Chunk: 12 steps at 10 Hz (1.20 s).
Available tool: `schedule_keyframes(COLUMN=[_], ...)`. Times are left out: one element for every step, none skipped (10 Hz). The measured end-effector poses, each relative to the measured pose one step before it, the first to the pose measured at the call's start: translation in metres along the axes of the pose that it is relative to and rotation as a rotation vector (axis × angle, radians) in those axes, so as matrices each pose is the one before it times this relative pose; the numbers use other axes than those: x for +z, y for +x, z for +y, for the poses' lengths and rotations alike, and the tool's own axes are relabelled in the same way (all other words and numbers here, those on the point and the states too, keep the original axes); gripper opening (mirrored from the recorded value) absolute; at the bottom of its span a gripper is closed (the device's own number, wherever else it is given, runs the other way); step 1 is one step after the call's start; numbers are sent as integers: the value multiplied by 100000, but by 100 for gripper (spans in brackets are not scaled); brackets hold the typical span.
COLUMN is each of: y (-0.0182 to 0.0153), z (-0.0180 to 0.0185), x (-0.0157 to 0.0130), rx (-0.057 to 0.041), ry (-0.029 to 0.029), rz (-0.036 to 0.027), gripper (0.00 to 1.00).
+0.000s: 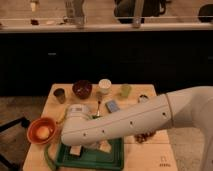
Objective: Place eraser in table surface
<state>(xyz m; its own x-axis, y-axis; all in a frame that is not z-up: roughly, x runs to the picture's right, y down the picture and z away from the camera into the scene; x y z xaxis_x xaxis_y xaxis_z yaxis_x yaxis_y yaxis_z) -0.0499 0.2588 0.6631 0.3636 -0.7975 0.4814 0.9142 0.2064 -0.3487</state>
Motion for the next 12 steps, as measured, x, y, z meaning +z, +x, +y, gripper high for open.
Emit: schedule_keyframes(y=[-381,-312,-262,-441,-496,-313,-366,-142,-277,-449,-207,1], z=[-1000,-706,-585,-963,-969,-731,-702,-399,-780,-1238,-837,-518], x=[339,223,333,304,238,216,143,150,28,24,64,57], rx=[-2230,-1495,-1239,-1893,-1575,-645,-1397,-649,-1383,-1913,-1221,-486], ry=[-65,39,3,262,371,170,250,197,225,165,71,70], rz=[-713,-542,-699,-743,-727,-582,-453,-300,-182,-588,-216,-63], gripper=[80,80,80,80,80,80,80,80,80,80,80,80])
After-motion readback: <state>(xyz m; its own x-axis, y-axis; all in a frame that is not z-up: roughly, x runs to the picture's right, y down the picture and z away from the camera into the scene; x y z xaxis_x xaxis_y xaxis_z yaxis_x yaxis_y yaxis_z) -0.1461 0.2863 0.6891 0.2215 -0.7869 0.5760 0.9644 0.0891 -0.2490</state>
